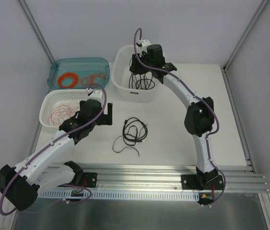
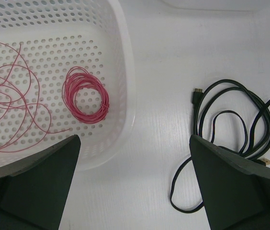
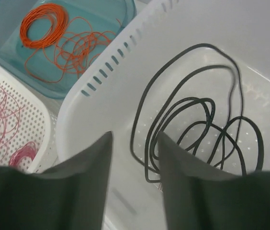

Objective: Untangle the cables

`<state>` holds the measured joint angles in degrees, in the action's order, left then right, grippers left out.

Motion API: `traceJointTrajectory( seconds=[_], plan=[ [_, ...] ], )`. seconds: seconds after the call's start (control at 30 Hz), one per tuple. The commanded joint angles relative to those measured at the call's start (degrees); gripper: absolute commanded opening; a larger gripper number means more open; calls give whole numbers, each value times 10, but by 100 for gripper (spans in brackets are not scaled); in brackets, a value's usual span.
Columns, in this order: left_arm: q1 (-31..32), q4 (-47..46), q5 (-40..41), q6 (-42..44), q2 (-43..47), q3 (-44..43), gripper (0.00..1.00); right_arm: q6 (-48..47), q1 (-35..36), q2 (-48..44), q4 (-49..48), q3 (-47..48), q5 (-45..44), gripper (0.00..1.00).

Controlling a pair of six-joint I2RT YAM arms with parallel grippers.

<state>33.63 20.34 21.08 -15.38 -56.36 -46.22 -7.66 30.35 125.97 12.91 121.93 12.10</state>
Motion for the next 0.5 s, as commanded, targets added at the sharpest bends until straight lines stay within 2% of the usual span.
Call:
traceJointTrajectory(
  seconds=[0.0, 0.03, 0.13, 0.27, 0.47],
  plan=[
    [-7, -16, -4, 15, -2, 1, 99, 3, -3, -22, -20, 30, -11, 52],
    [-7, -16, -5, 15, -2, 1, 99, 0, -3, -29, -7, 27, -12, 62],
    [-6, -15, -7, 15, -2, 0, 99, -3, -3, -84, 9, -21, -16, 74],
    [-7, -15, -14, 14, -1, -1, 99, -6, 0, -169, 32, -111, -15, 77],
    [-7, -15, -25, 14, -2, -1, 99, -28, 36, -293, 129, -257, -20, 76]
  ],
)
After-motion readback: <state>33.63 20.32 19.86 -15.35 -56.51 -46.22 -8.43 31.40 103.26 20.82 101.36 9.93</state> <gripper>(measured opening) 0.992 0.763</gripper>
